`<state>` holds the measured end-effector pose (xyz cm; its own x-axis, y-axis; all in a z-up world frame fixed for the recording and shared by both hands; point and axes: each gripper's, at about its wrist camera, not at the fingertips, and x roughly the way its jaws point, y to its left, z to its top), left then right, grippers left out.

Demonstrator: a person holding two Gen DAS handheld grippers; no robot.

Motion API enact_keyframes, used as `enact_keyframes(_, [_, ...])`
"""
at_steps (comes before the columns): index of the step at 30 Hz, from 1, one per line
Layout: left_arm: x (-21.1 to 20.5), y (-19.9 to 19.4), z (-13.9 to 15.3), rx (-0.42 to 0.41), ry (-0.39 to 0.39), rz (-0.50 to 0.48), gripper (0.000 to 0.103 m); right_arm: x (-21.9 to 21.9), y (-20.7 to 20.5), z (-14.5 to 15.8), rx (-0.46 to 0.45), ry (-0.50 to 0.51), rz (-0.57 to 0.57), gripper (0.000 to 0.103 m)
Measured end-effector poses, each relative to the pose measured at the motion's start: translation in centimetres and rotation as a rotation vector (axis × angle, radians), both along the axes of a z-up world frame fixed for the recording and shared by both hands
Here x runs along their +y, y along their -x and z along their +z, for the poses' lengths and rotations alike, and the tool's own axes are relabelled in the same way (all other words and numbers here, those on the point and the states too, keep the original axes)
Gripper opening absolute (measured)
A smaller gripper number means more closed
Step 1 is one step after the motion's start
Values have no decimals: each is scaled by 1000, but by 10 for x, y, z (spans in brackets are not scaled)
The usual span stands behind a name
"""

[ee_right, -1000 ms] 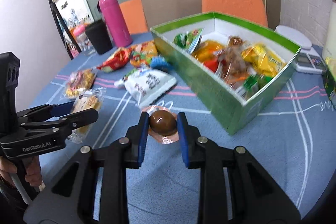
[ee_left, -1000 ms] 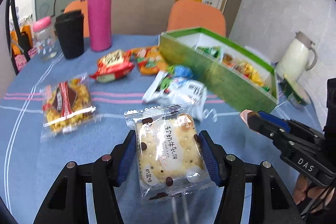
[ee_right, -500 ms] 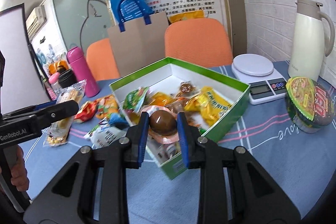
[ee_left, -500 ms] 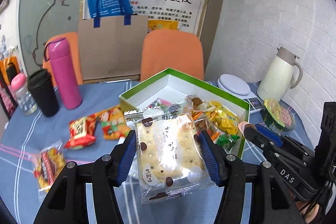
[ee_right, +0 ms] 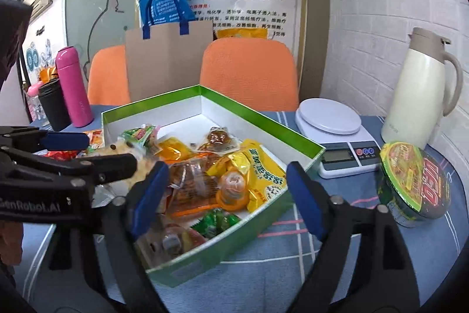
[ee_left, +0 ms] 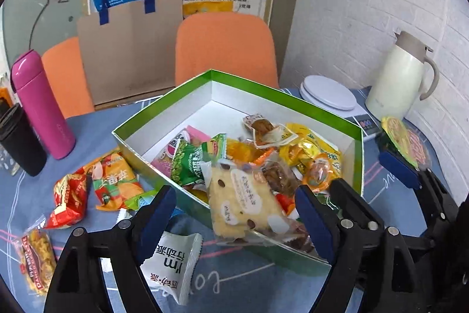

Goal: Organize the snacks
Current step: 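Lower the cookie pack into the box with the left tool while the right drops the jelly cup, then withdraw both open tools from the box toward the white snack bag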

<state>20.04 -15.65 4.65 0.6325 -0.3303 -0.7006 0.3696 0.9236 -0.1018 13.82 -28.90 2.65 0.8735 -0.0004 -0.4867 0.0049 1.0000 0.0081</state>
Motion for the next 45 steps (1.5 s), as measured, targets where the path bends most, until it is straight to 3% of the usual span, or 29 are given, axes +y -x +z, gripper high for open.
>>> enact_keyframes(4, [7, -3, -1, 18, 18, 30, 86, -13, -2, -5, 44, -72, -24, 85])
enact_keyframes(15, [33, 23, 15, -56, 20, 105, 86, -10, 23, 13, -6, -151, -21, 88])
enact_keyframes(25, [85, 68, 20, -131, 1, 244, 86, 15, 51, 18, -16, -164, 40, 90])
enact_keyframes(36, [141, 91, -1, -101, 21, 347, 86, 67, 52, 10, 40, -117, 150, 90])
enact_keyframes(45, [175, 85, -17, -64, 19, 409, 86, 105, 40, -5, 126, -92, 256, 90])
